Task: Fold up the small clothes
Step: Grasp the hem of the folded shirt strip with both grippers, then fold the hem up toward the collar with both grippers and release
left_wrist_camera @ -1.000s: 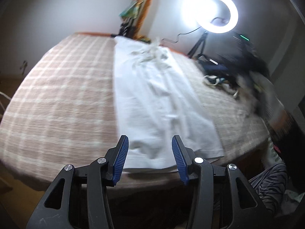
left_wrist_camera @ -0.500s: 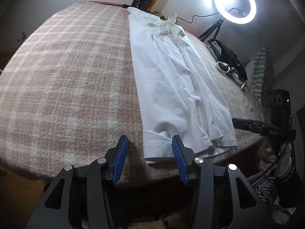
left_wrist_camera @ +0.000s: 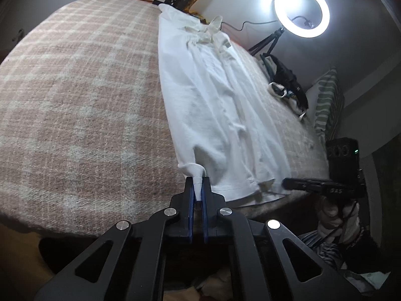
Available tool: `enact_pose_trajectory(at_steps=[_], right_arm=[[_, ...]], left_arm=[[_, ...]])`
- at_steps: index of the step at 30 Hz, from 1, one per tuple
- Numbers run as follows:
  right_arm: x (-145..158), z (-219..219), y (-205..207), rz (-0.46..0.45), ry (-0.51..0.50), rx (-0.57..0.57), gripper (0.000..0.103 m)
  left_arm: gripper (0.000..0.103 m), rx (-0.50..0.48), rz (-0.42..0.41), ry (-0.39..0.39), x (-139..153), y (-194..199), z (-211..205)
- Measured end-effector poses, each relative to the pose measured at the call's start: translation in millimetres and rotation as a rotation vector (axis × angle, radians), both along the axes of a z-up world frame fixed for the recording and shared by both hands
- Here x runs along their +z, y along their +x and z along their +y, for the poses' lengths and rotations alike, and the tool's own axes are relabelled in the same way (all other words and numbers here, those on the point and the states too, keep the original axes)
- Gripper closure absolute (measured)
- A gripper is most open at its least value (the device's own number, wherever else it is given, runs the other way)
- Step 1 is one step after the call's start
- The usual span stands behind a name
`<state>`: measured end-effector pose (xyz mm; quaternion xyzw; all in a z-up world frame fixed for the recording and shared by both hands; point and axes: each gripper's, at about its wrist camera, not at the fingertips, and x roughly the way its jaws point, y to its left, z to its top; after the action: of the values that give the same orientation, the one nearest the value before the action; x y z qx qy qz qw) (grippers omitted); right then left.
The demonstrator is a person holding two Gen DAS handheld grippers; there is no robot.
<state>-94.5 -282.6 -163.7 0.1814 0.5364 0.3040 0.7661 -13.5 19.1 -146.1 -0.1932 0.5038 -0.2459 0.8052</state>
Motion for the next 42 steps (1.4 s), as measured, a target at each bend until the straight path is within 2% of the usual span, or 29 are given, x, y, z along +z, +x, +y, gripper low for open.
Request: enact_pose_trajectory(at_steps=[2, 4, 6, 9, 17, 22, 28, 35, 42], right_arm=[[4.8, -4.1, -3.8, 0.001, 0.033, -0.001, 0.102], [15.3, -8.6, -7.9, -0.040, 0.049, 0.004, 0.102], [14.9, -10.7, -8.2, -0.050, 0.032, 0.005, 0.102], [-1.2, -10.1, -2.9, 0.002, 0.002, 0.002, 0.102], [0.9, -23.4, 0.4, -0.001, 0.076, -0.018, 0.102], [13.5, -28.3, 7.8, -0.034, 0.114, -0.040, 0.102], [35.0, -37.4, 26.9, -0.093, 0.158, -0.087, 0.102], [57.6, -42.0, 61.9, -0.143, 0.140, -0.151, 0.102], [51.2, -37.4, 111.3, -0.108, 0.123, -0.218, 0.102]], left_arm=[[0.099, 0.007, -0.022, -0.026, 8.8, -5.3, 4.1], [0.100, 0.002, -0.039, -0.015, 9.8, -8.0, 4.1], [0.100, -0.002, -0.005, 0.001, -1.2, -6.2, 3.5], [0.100, 0.002, 0.034, 0.008, -11.8, -4.2, 4.0], [0.100, 0.005, -0.012, -0.003, 3.7, 3.1, -0.6], [0.100, 0.008, -0.060, 0.002, 19.4, 15.4, -4.9], [0.100, 0.033, -0.103, -0.007, 38.6, 42.1, -3.0], [0.100, 0.077, -0.120, -0.003, 46.8, 90.6, -2.9], [0.100, 0.092, -0.097, 0.024, 33.6, 126.5, -5.5]])
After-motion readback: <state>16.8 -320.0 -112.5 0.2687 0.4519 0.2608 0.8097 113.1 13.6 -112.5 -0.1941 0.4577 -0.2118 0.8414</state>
